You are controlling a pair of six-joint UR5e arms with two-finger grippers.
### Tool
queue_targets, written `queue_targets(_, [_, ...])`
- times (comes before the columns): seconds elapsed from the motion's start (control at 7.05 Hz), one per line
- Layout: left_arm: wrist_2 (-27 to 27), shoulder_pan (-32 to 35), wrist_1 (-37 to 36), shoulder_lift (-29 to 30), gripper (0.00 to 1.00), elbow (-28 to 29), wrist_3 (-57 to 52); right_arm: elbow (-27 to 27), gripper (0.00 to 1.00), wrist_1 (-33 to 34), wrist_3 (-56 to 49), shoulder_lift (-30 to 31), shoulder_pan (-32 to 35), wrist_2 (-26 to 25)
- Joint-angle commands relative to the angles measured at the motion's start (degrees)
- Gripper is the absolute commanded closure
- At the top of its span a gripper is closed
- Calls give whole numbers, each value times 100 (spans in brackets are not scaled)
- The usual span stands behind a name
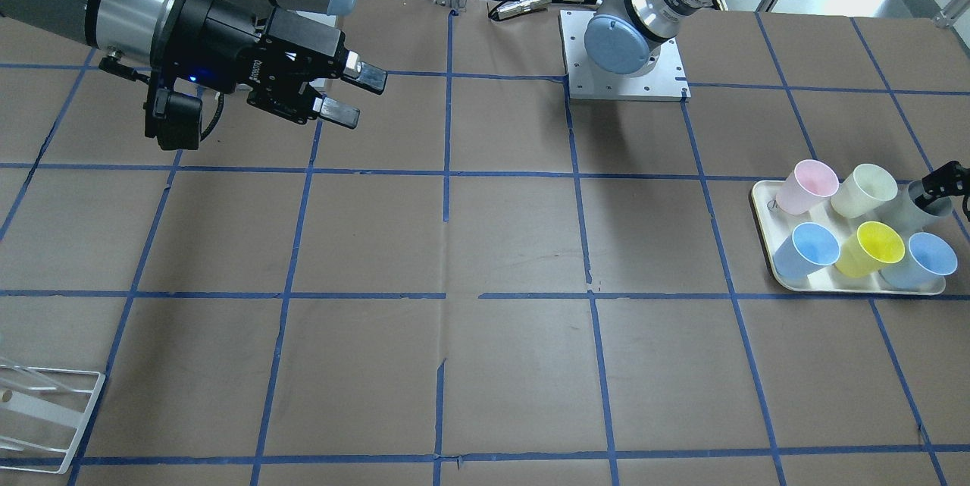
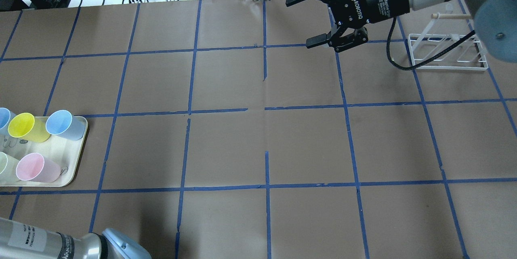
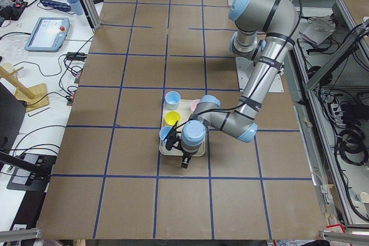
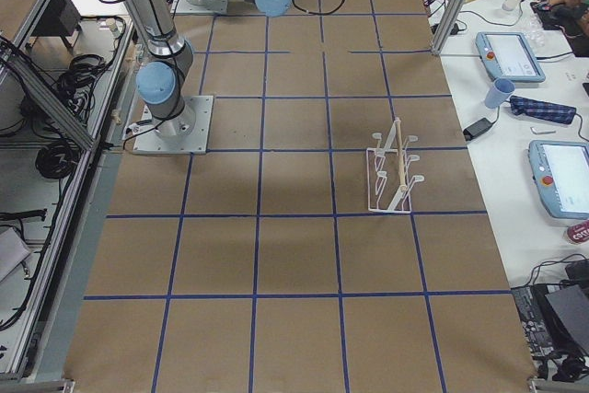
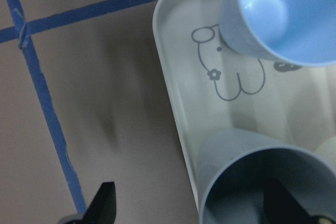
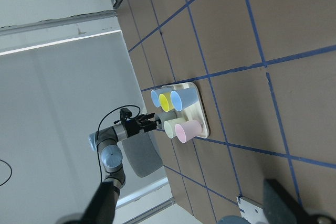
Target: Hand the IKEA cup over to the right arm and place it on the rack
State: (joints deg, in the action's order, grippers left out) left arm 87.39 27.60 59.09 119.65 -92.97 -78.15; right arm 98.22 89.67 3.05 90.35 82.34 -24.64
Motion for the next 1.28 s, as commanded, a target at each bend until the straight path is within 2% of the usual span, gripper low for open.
queue_targets(0.0, [-3, -1, -2, 14, 58, -10, -34, 153, 0, 156, -226, 114, 10, 755])
queue_targets(0.14, [-3, -1, -2, 14, 75, -19, -42, 179, 0, 147, -322, 132, 19, 1028])
queue_targets(0.28, [-3, -1, -2, 6, 80, -19, -51, 336, 0, 147, -654, 115, 19, 1170])
queue_targets(0.43, [-3, -1, 24, 14, 90, 33, -51, 634, 0, 164, -700, 124, 19, 1676])
queue_targets(0.57, [-3, -1, 42, -38, 100, 34, -68, 802, 0, 443, -710, 132, 10, 1768])
queue_targets(0.85, [6, 8, 199, -204, 100, 130, -208, 821, 0, 639, -701, 141, 27, 2163])
queue_targets(1.13, [41, 17, 1388, -424, 100, 689, -236, 830, 0, 639, -701, 141, 27, 2139])
